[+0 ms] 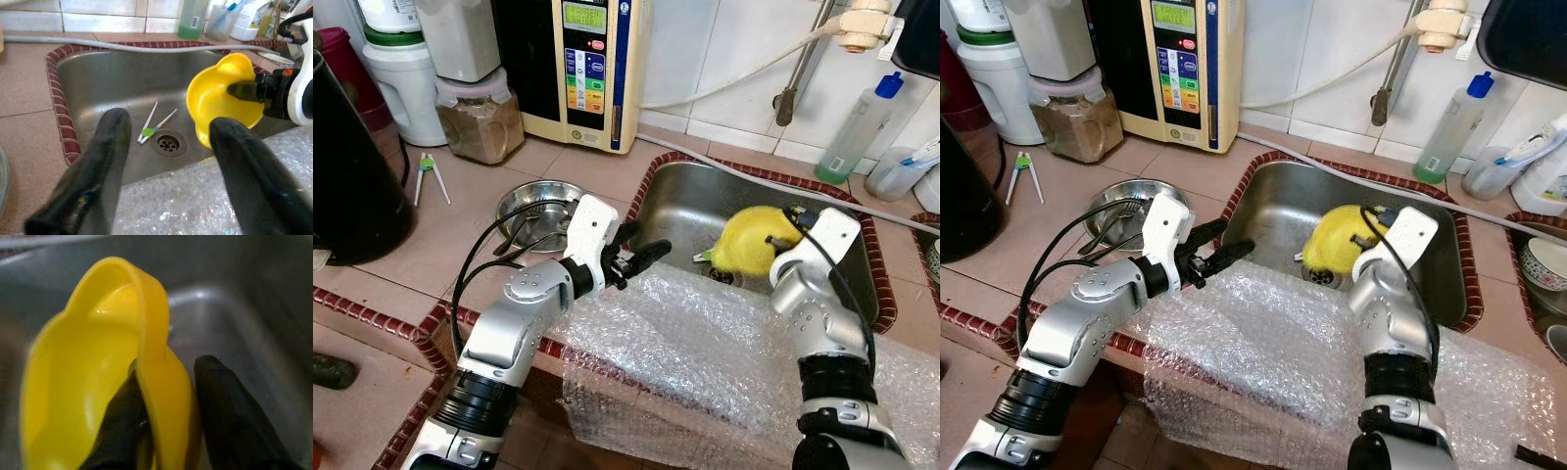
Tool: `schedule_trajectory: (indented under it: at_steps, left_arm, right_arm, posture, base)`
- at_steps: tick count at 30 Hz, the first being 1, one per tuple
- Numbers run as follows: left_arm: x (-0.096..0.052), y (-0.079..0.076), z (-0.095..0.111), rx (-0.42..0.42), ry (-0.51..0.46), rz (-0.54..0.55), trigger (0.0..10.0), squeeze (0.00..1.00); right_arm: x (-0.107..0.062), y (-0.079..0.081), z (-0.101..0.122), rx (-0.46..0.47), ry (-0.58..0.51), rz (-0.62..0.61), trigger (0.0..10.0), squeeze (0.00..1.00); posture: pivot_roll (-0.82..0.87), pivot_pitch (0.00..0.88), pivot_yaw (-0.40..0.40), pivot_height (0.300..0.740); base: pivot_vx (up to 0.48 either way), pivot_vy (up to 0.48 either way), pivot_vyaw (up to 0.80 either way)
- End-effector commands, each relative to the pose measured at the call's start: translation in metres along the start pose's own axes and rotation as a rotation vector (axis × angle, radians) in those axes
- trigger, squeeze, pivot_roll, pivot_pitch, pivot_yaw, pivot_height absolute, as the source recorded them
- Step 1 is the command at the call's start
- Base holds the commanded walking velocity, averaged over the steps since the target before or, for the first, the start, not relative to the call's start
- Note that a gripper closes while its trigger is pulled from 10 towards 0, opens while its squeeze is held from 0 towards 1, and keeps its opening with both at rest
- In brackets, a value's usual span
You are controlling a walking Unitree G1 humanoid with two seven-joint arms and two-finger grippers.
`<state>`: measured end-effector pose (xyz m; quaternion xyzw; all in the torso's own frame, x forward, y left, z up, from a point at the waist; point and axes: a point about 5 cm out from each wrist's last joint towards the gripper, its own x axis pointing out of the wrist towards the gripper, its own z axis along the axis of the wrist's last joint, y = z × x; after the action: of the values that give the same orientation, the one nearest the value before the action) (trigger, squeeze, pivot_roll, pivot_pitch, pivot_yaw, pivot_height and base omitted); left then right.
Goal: Kitchen organization
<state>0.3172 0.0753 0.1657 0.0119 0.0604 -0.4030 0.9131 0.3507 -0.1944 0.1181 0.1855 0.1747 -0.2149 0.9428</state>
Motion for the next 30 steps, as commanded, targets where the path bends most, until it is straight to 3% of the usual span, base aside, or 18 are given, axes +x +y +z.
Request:
schedule_trajectory:
  at_steps: [1,7,12,14,16,19,21,22,23,25,26,30]
  left_arm:
    - [0.001,-0.005,0.004,0.016,-0.003,-0.024,10.0,1.0]
    - [0.0,-0.007,0.001,0.027,0.018,-0.027,10.0,1.0]
    - [-0.001,-0.006,-0.002,0.053,0.041,-0.023,10.0,1.0]
    - [-0.001,-0.006,-0.002,0.053,0.043,-0.024,10.0,1.0]
    - [-0.001,-0.006,-0.003,0.064,0.049,-0.023,10.0,1.0]
    - [0.0,-0.006,-0.003,0.065,0.05,-0.024,10.0,1.0]
    - [0.0,-0.006,-0.002,0.07,0.047,-0.022,10.0,1.0]
    - [0.0,-0.004,-0.002,0.08,0.047,-0.003,10.0,1.0]
    - [0.0,-0.004,-0.002,0.08,0.047,-0.003,10.0,1.0]
    - [-0.001,0.007,0.002,0.118,0.042,0.076,10.0,1.0]
    - [-0.001,0.007,0.002,0.118,0.042,0.076,10.0,1.0]
    - [-0.01,0.035,0.005,0.187,0.067,0.225,10.0,1.0]
  right_arm:
    - [0.001,-0.001,0.002,-0.001,0.0,-0.008,10.0,1.0]
    - [0.002,-0.001,0.004,-0.028,-0.005,0.003,10.0,1.0]
    - [-0.005,0.022,0.004,-0.341,-0.094,0.184,10.0,1.0]
    - [-0.006,0.023,0.004,-0.367,-0.113,0.196,10.0,1.0]
    - [-0.007,0.026,0.001,-0.465,-0.122,0.249,10.0,1.0]
    - [-0.009,0.031,-0.004,-0.452,-0.088,0.323,10.0,1.0]
    - [-0.01,0.034,-0.004,-0.519,-0.104,0.352,10.0,1.0]
    - [-0.012,0.037,-0.002,-0.455,-0.106,0.37,10.0,1.0]
    - [-0.012,0.037,-0.002,-0.455,-0.106,0.37,10.0,1.0]
    - [-0.015,0.039,0.006,-0.39,-0.145,0.398,10.0,1.0]
    - [-0.015,0.039,0.006,-0.39,-0.145,0.398,10.0,1.0]
    - [-0.027,0.047,0.011,-0.347,-0.203,0.508,10.0,1.0]
  posture:
    - [0.03,0.083,-0.049,0.74]
    - [0.03,0.08,-0.049,0.74]
    - [0.03,0.078,-0.051,0.74]
    - [0.03,0.078,-0.051,0.74]
    - [0.02,0.075,-0.052,0.74]
    - [0.02,0.074,-0.054,0.74]
    - [0.02,0.073,-0.055,0.74]
    - [0.03,0.072,-0.056,0.74]
    - [0.03,0.072,-0.056,0.74]
    - [0.03,0.072,-0.057,0.74]
    - [0.03,0.072,-0.057,0.74]
    - [0.03,0.07,-0.058,0.74]
  base:
    - [0.0,0.0,0.0]
    - [0.0,0.0,0.0]
    - [0.0,0.0,0.0]
    - [0.0,0.0,0.0]
    - [0.0,0.0,0.0]
    - [0.0,0.0,0.0]
    - [0.0,0.0,0.0]
    - [0.0,0.0,0.0]
    - [0.0,0.0,0.0]
    - [0.0,0.0,0.0]
    - [0.0,0.0,0.0]
    - [0.0,0.0,0.0]
